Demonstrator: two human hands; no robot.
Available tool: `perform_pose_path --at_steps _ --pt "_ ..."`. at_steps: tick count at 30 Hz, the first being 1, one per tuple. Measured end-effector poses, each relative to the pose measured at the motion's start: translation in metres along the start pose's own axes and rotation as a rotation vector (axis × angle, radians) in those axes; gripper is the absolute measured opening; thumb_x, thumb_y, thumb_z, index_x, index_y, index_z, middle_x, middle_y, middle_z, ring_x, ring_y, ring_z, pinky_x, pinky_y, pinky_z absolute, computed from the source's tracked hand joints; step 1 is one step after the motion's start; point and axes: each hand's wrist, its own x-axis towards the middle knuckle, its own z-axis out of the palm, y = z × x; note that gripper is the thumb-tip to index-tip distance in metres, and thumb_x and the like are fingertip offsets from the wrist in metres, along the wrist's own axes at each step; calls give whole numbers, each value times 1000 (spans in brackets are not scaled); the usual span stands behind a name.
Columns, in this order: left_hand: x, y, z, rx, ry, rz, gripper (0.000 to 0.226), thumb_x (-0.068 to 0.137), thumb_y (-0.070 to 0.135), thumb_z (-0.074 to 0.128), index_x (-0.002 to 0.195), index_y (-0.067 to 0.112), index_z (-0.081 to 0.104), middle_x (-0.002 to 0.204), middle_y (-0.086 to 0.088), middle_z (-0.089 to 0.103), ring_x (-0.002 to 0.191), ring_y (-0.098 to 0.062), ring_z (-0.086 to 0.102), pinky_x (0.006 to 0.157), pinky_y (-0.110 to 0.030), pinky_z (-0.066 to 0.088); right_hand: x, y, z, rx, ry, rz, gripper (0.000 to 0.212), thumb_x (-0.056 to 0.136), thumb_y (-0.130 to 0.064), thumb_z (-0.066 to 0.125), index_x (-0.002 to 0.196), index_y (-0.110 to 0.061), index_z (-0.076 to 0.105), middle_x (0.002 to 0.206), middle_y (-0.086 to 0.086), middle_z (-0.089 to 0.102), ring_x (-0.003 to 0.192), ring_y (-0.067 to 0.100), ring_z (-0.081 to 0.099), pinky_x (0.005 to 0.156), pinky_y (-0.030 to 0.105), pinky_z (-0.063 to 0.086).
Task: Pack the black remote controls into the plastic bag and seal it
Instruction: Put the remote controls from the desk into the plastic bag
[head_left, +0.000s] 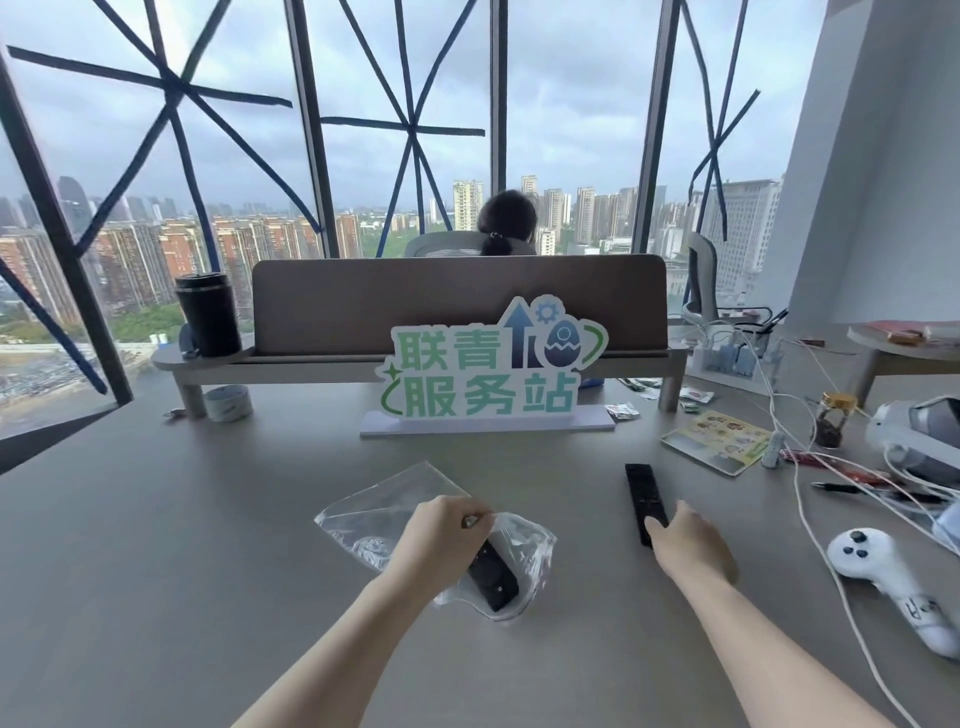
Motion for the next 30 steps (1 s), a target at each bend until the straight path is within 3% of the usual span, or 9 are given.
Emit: perform_pose_path --at_steps 4,6,10,13,17,19,24,27,30 --pt "-2 -5 -3 0 13 -1 20 86 34 57 89 29 76 56 10 60 49 -3 50 45 -11 35 9 -1 1 91 -125 -5 14 86 -17 51 83 -6 59 91 18 65 87 33 62 60 29 40" --pt "-1 -7 -3 0 9 -4 20 85 34 56 88 29 76 63 8 66 54 -5 54 49 -11 38 10 4 -4 72 -135 -39 17 88 -9 49 74 -5 58 96 23 68 89 35 64 56 27 38" --pt "0 -5 5 26 -1 -11 24 86 31 54 81 17 73 76 -3 73 74 -21 65 61 -27 48 -5 15 -6 99 -64 -102 31 91 -38 47 114 -19 53 116 13 66 100 33 62 85 36 48" --pt "-3 -1 6 10 6 -1 22 88 29 55 83 20 74 65 6 67 63 -7 59 54 -11 40 -20 1 2 -29 -124 -320 52 93 -25 45 143 -32 37 137 13 49 119 34 54 92 38 45" --pt "-7 -4 -2 1 37 -7 20 86 32 57 82 23 74 59 6 64 55 -6 52 50 -11 38 -23 -26 12 -404 -190 -412 64 88 -20 42 149 -37 29 161 5 14 144 32 17 114 46 26" --pt "-7 -8 -5 -7 39 -22 20 86 34 58 83 24 75 66 1 69 57 -11 53 52 -16 39 -18 -28 13 -488 -273 -427 60 89 -24 39 148 -37 30 162 0 16 148 31 8 117 49 19" --pt "-5 -15 -5 -25 33 -47 17 87 34 59 91 29 76 89 7 75 83 -15 66 76 -27 51 -25 -26 -3 -623 -185 -545 35 94 -31 47 129 -32 51 131 2 52 125 27 46 97 44 37" --pt "-4 -15 -4 -18 40 -53 19 87 31 58 90 27 76 89 5 75 81 -17 66 70 -25 49 -44 -18 -25 -438 -71 -589 19 93 -48 48 95 -31 57 92 -4 64 90 22 63 69 33 43" --pt "-4 -13 -5 -17 69 -51 21 87 31 56 83 22 75 76 1 72 73 -21 63 59 -21 43 -75 -18 -58 -207 -127 -620 24 88 -54 52 72 -37 48 70 -5 65 70 16 64 62 29 44"
